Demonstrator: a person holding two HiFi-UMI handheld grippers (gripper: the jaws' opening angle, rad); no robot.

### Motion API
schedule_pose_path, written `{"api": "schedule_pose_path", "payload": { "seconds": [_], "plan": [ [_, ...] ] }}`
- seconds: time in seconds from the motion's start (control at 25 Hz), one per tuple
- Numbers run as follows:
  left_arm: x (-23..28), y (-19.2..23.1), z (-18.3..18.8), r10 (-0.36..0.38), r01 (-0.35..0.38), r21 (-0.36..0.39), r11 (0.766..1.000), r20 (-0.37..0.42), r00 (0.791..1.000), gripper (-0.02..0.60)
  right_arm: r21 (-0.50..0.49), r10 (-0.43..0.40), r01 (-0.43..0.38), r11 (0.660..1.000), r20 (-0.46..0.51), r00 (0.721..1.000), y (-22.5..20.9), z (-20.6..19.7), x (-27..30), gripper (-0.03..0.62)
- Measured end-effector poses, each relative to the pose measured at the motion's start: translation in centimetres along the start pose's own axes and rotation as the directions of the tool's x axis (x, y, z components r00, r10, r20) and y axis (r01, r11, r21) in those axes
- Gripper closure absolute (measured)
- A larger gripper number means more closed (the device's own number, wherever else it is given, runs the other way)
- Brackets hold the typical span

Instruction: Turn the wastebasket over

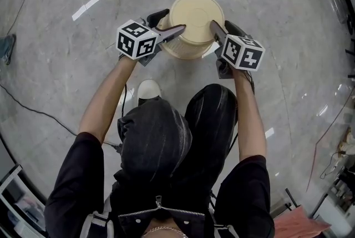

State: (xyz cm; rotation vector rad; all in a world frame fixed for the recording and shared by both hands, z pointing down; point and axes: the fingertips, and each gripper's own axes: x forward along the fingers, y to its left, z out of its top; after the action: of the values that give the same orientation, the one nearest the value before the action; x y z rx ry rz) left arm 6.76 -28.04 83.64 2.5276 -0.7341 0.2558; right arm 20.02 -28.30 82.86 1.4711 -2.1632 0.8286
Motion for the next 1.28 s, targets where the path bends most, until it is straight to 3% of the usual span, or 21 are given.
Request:
{"api": "schedule_pose_path", "payload": {
  "seconds": [0.28, 0.36, 0.48, 0.52, 0.6, 0.72, 1.04, 1.28],
  "plan": [
    [0.3, -0.2, 0.1, -0.007, 0.007, 0.032, 0.999, -0.003, 1.0, 0.238, -0.003, 0.024, -0.024, 1.0, 0.001, 1.0, 0.1, -0.8, -0.7, 0.382],
    [0.0, -0.3, 0.8, 0.036, -0.039, 0.128, 0.991, 0.028, 0.999, 0.238, -0.045, 0.013, -0.012, 0.999, 0.017, 1.0, -0.1, -0.3, -1.0, 0.382],
    [-1.6, -0.8, 3.2, 0.075, -0.103, 0.25, 0.963, 0.119, 0.99, 0.241, -0.162, -0.017, 0.041, 0.986, 0.149, 0.989, -0.1, 2.3, -2.7, 0.466],
    [-2.2, -0.9, 4.2, 0.076, -0.113, 0.259, 0.959, 0.149, 0.986, 0.265, -0.185, -0.01, 0.046, 0.982, 0.191, 0.982, 0.2, 3.3, -3.2, 0.474],
    [-3.3, -0.9, 6.0, 0.071, -0.119, 0.255, 0.96, 0.188, 0.98, 0.417, -0.23, 0.015, 0.04, 0.972, 0.233, 0.972, 1.0, 4.6, -3.8, 0.513],
    [-4.4, -1.0, 7.3, 0.081, -0.137, 0.255, 0.957, 0.219, 0.972, 0.567, -0.293, 0.061, 0.021, 0.956, 0.266, 0.962, 2.5, 5.4, -4.0, 0.573],
    [-4.8, -2.2, 8.4, 0.075, -0.139, 0.308, 0.941, 0.211, 0.975, 0.577, -0.34, 0.077, 0.026, 0.94, 0.289, 0.954, 4.6, 7.0, -4.3, 0.583],
    [-6.7, -4.6, 15.1, 0.053, -0.129, 0.302, 0.945, 0.246, 0.968, 0.577, -0.318, 0.038, 0.062, 0.946, 0.297, 0.954, 5.5, 12.0, -7.8, 0.583]
  ]
}}
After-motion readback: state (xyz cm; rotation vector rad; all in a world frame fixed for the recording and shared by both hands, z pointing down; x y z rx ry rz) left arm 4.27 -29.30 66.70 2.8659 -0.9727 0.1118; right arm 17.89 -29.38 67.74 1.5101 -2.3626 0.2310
